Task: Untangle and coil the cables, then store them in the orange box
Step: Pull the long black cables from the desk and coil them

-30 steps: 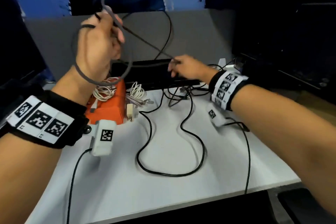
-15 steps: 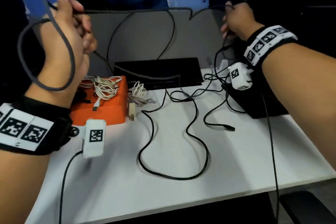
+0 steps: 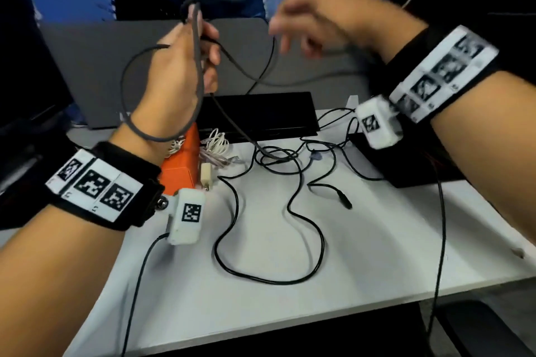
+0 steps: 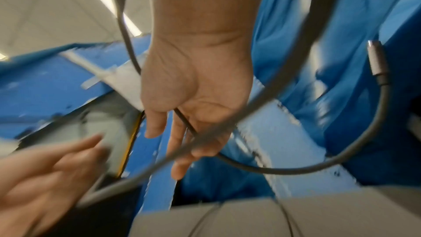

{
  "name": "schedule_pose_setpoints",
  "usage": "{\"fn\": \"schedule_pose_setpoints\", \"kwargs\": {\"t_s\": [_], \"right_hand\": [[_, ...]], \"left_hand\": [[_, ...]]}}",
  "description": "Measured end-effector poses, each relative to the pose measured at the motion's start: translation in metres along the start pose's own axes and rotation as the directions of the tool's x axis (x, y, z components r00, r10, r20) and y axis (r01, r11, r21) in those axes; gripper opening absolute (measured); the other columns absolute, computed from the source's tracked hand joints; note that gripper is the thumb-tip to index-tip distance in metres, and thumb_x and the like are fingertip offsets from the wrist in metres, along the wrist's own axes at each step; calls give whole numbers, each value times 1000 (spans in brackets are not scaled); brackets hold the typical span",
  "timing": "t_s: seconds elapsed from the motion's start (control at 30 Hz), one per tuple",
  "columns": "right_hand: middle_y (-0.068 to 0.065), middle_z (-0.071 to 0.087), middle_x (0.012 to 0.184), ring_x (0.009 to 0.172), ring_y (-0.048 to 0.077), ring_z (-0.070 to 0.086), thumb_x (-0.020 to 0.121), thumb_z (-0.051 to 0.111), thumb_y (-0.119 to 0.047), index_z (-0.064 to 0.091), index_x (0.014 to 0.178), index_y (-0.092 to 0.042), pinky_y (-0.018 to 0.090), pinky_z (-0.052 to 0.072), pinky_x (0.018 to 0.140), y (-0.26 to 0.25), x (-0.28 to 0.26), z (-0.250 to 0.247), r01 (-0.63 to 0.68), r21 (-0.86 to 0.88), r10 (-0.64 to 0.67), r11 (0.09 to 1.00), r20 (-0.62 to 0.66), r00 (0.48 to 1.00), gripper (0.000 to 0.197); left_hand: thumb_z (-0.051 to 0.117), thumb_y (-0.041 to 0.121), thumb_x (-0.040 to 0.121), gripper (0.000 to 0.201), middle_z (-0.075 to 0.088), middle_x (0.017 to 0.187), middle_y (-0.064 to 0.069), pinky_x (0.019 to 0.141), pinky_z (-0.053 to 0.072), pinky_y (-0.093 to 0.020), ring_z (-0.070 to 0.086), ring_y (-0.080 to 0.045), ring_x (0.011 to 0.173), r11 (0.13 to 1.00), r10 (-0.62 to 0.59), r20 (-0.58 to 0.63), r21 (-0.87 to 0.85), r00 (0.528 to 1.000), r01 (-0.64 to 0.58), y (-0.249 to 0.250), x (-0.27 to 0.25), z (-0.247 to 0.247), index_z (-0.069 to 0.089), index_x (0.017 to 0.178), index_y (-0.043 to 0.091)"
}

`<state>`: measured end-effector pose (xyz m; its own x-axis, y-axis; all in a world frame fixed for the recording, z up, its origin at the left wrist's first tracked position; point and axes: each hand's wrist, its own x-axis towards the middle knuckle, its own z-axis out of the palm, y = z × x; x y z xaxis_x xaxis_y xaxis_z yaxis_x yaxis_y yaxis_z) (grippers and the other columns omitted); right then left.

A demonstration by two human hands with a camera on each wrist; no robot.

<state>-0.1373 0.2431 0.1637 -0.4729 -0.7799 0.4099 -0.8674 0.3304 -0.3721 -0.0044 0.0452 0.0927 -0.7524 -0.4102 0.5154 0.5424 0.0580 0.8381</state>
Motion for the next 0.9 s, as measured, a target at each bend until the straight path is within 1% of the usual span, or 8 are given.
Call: {"fn": "schedule_pose_setpoints", "kwargs": {"t_s": [0.2,0.33,0.43,0.57,0.63,0.73,0.83,0.9], "right_hand": [[5,72,126,63,23,56,82,76,-40,59,135,-36,27,48,50,27,-15,121,-258,223,73,940,609,789,56],[11,76,90,46,14,44,94,68,-21,74,109,-15,17,37,38,41,-31,148,-182,-18,149,983,656,740,17],[3,69,68,47,13,52,101,56,-22,72,93,-12,24,47,48,79,-19,140,-232,-223,310,947,439,843,20],[7,66,78,51,17,50,106,46,-19,70,102,-14,23,41,44,109,13,90,-451,6,450,893,34,892,25],[7,65,83,62,14,54,108,46,-31,69,99,-14,26,45,55,100,29,57,-429,64,431,901,-243,869,30],[13,65,86,79,26,60,103,42,-52,61,87,-14,41,45,70,74,45,15,-352,-97,205,931,-659,724,45],[10,49,79,73,22,43,101,40,-46,41,73,-25,40,30,65,44,45,-5,-169,-232,-60,958,-737,673,36],[13,49,84,79,25,46,103,45,-43,48,79,-23,40,32,68,34,44,-16,-239,-371,-33,897,-596,802,32]], "left_hand": [[33,42,111,38,52,69,0,47,22,-28,34,-11,45,995,87,96,-52,992,-83,18,3,16,53,91,16],[28,39,112,37,50,69,3,47,22,-26,29,-11,48,982,184,104,-74,977,-176,34,6,3,51,91,18],[27,38,112,36,48,68,5,48,18,-27,21,-12,50,978,199,33,-69,979,-197,42,8,-19,50,92,20],[33,46,110,38,47,63,6,48,12,-29,21,-10,45,1000,-9,-32,29,999,10,20,10,-37,52,86,24],[37,46,109,38,46,60,6,41,15,-22,23,-7,40,983,-177,-38,45,983,179,-3,11,-40,52,83,23],[40,43,109,38,45,57,4,34,20,-19,26,-5,37,928,-370,31,60,929,368,-33,12,-34,52,82,20],[43,36,110,37,51,55,2,37,30,-19,38,-7,38,912,-397,75,140,915,385,-49,10,-15,56,83,15],[44,28,110,34,62,56,-1,43,41,-20,51,-10,43,918,-363,105,207,926,337,-54,9,-2,58,85,10]]}}
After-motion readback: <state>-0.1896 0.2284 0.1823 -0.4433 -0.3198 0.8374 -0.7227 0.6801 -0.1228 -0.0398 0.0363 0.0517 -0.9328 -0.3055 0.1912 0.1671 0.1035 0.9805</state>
